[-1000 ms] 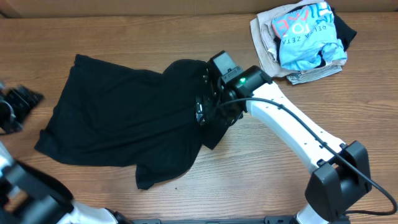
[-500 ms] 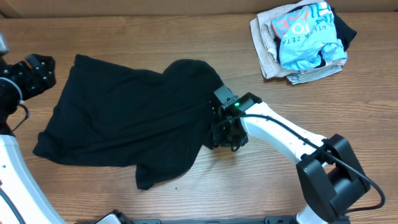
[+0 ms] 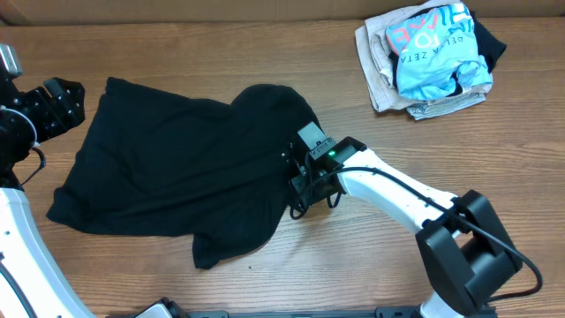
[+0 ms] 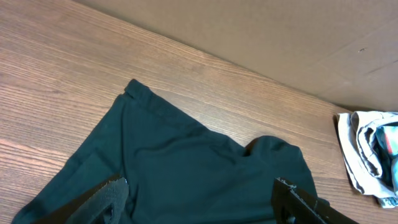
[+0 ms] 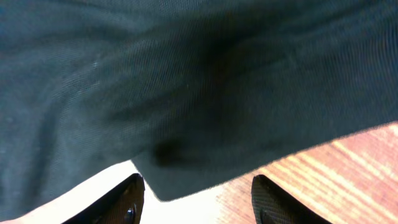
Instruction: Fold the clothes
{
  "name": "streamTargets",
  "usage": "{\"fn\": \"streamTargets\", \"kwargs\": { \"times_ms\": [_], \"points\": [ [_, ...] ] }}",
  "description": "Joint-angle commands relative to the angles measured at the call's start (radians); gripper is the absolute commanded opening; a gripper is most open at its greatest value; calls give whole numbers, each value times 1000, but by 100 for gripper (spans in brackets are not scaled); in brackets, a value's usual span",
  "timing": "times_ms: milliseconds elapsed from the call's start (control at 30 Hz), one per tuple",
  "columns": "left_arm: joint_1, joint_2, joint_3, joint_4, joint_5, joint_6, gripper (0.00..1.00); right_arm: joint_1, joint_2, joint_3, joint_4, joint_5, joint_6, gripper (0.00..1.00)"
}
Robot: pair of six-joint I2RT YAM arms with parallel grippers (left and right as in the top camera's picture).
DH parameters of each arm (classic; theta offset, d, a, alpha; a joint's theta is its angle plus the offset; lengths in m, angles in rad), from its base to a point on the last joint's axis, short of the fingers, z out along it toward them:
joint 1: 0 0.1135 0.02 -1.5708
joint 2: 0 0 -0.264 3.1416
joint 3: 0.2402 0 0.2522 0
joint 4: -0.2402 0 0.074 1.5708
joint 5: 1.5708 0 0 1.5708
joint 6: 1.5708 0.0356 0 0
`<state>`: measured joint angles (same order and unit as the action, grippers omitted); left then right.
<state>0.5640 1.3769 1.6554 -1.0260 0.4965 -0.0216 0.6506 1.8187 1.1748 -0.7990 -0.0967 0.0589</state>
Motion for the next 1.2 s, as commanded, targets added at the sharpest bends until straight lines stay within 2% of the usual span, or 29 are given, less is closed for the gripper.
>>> {"fn": "streamTargets", "kwargs": {
  "times_ms": [0,233,467,633,700,900,1100,1167],
  "points": [
    [-8,4,-3,-3,-9,23,77,5,58,-2,10,26,-123,59],
    [-8,4,-3,-3,-9,23,77,5,142,-2,36,74,-108,54],
    [-8,4,-3,-6,-9,23,78,-6,158,-2,-21,296,163,54],
    [-8,4,-3,-12,-9,23,78,-52,158,-2,-139,373,351,61],
    [-8,4,-3,-13,-9,23,78,-76,158,-2,-161,392,385,63],
    [-8,4,-3,-14,-9,23,78,-187,158,-2,-142,437,394,69],
    [-8,4,-3,-18,-9,23,78,-321,158,0,-61,426,330,70],
    [-8,4,-3,-18,-9,23,79,-352,158,15,-74,402,330,74]
  ]
}}
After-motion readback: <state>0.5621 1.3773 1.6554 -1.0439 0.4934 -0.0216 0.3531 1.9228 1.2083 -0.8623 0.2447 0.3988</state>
